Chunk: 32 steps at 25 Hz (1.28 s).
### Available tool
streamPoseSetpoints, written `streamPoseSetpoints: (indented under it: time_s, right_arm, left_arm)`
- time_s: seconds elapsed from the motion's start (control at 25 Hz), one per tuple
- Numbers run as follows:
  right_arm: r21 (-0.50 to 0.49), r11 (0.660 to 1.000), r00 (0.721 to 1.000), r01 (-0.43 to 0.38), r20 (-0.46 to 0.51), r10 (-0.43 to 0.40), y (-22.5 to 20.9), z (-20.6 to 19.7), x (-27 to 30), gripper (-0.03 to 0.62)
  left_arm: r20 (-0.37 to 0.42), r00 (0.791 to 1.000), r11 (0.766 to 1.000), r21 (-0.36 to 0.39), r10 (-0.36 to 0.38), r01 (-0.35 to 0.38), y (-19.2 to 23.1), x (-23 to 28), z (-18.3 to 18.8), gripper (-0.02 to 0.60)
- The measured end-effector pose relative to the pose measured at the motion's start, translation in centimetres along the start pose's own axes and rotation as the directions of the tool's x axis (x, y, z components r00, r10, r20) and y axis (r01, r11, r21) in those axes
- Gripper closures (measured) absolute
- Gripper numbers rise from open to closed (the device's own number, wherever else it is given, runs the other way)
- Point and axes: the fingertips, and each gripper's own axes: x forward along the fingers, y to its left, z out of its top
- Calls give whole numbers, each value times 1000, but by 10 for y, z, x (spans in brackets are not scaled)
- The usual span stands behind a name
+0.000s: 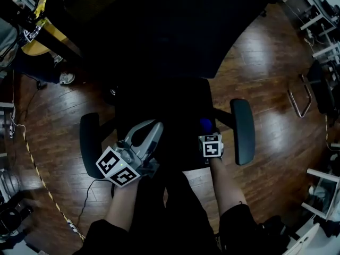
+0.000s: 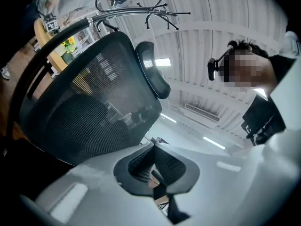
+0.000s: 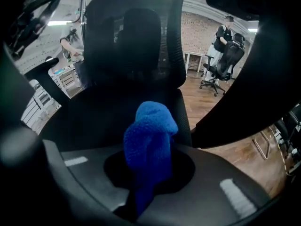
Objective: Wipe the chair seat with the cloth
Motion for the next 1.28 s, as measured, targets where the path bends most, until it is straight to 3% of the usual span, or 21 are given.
streamPoseSetpoints:
  time_s: [0.16,0.36,0.56,0.8,0.92,1.0,1.12,1.28]
  right_arm:
    - [-6,999,999,-33,36,33,22,19,2,560]
    - [-106,972,976,-212,33,216,124,50,27,560]
    - [-217,913,937,-346,-31,348,225,58,44,560]
    - [-275,835,877,-477,-88,472,345,43,43,560]
    - [-255,843,878,-474,-72,472,367,38,41,560]
    - [-276,830,872,-484,-70,485,370,34,40,560]
    - [-319,818,872,-480,-74,483,365,26,42,560]
    - [-279,879,920,-387,-61,386,305,16,44,560]
  left_arm:
    - [41,998,999,4,53,-53,11,-21,16,589]
    - [129,978,986,23,161,-165,30,-70,46,589]
    - [229,933,955,36,278,-293,47,-136,79,589]
    - [325,863,908,27,387,-418,60,-216,108,589]
    - [350,838,891,16,420,-453,63,-240,114,589]
    - [353,835,890,15,421,-455,64,-247,115,589]
    - [334,854,903,21,399,-430,65,-243,111,589]
    - [272,901,933,30,338,-359,63,-204,99,589]
